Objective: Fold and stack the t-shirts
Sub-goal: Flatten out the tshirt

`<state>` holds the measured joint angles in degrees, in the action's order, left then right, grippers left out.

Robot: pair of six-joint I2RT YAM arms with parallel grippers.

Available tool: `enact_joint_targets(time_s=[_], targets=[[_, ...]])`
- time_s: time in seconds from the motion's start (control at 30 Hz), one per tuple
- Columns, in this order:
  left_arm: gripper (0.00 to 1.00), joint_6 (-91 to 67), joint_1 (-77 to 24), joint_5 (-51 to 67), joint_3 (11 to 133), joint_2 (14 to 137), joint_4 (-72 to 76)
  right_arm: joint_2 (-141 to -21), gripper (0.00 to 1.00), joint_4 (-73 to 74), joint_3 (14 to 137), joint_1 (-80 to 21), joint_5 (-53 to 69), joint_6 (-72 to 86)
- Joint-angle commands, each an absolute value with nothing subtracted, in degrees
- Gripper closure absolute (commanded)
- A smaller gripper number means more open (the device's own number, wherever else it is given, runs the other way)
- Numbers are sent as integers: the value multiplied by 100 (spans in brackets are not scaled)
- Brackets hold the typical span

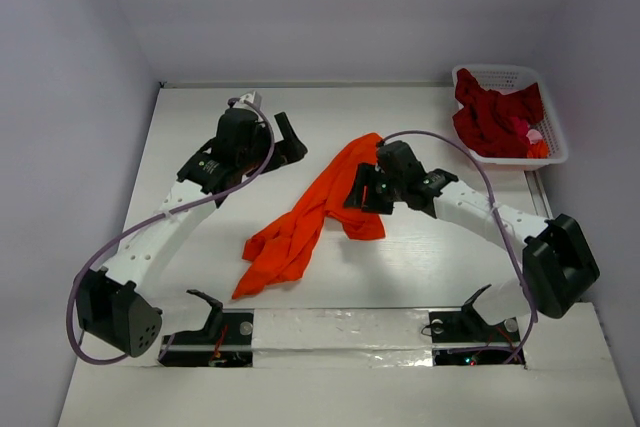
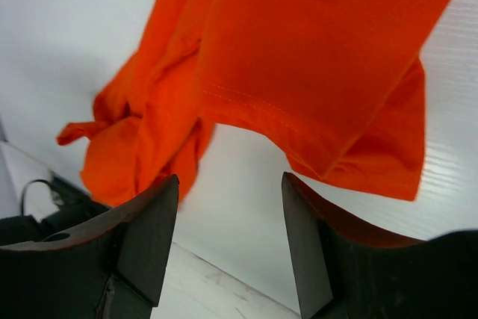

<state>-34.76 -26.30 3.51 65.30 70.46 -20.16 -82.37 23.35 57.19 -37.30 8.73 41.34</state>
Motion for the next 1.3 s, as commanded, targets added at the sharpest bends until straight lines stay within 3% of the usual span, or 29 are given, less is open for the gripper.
enact_joint_targets(time_s=[0.0, 0.57, 1.0, 1.27], targets=[[1, -3349, -2663, 387, 6601, 6873, -2039, -8262, 38, 1319, 5520, -3534, 1125, 4772], [1, -3384, -2663, 431, 6407, 6759, -2039, -8121, 37, 378, 4368, -3173, 1450, 6117], [1, -3410, -2663, 448, 6381, 6803, -2004, -7752, 38, 914, 4228, -3173, 1108, 6301], [1, -3428, -2663, 431, 6319, 6794, -2004, -7602, 39, 519, 3806, -3173, 1256, 6723]])
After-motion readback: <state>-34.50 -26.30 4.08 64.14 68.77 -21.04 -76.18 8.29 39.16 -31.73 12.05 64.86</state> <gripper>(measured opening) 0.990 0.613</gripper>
